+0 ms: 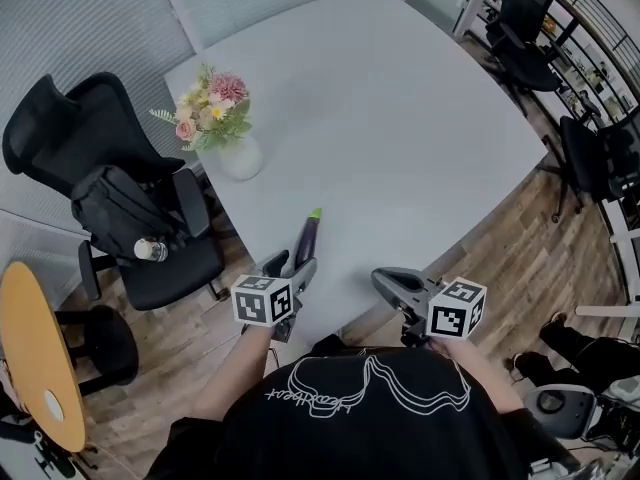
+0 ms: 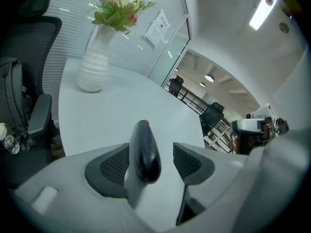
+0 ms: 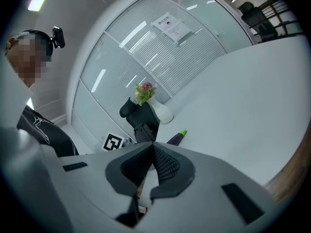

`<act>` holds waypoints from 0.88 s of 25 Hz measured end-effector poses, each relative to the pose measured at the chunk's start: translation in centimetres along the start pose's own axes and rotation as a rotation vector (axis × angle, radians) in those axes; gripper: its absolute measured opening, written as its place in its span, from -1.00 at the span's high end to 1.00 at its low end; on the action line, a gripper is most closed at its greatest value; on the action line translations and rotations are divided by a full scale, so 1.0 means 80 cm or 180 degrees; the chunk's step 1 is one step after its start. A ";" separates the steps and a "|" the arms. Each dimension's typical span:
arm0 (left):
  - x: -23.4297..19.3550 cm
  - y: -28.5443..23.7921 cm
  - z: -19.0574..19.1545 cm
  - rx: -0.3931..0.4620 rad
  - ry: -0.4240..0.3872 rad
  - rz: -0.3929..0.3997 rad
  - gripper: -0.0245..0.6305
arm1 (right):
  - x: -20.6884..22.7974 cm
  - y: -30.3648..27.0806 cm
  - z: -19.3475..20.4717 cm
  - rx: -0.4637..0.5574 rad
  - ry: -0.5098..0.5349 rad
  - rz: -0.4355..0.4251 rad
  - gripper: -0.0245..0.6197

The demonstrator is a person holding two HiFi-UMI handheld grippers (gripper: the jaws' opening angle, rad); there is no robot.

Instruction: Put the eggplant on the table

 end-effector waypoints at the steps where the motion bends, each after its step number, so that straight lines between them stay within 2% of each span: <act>1: 0.001 0.007 -0.004 0.0064 -0.0007 -0.0035 0.11 | -0.003 0.002 -0.002 0.0000 0.0009 -0.0031 0.90; 4: 0.009 0.031 -0.015 0.0252 -0.0023 -0.0142 0.11 | -0.013 0.010 -0.006 -0.0017 0.0108 -0.0145 0.90; 7: 0.030 0.057 -0.028 0.0449 -0.0001 -0.0146 0.11 | -0.029 0.020 -0.011 -0.0090 0.0464 -0.0303 0.90; 9: 0.054 0.075 -0.038 0.0615 -0.0014 -0.0050 0.11 | -0.042 0.026 -0.017 -0.0071 0.0644 -0.0442 0.90; 13: 0.118 0.117 -0.057 0.0948 -0.0162 0.0226 0.14 | -0.063 0.043 -0.024 0.0024 0.0743 -0.0646 0.90; 18: 0.194 0.162 -0.064 0.1200 -0.0331 0.0559 0.34 | -0.095 0.069 -0.030 0.0110 0.0954 -0.0806 0.90; 22: 0.235 0.188 -0.051 0.1277 -0.0364 0.0608 0.63 | -0.115 0.087 -0.027 0.0172 0.0939 -0.1000 0.90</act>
Point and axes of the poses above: the fingertips, and each gripper's own axes: y backward along the fingers, x to its right, z out of its underside, the point moved 3 cm from there along y, backward along the fingers
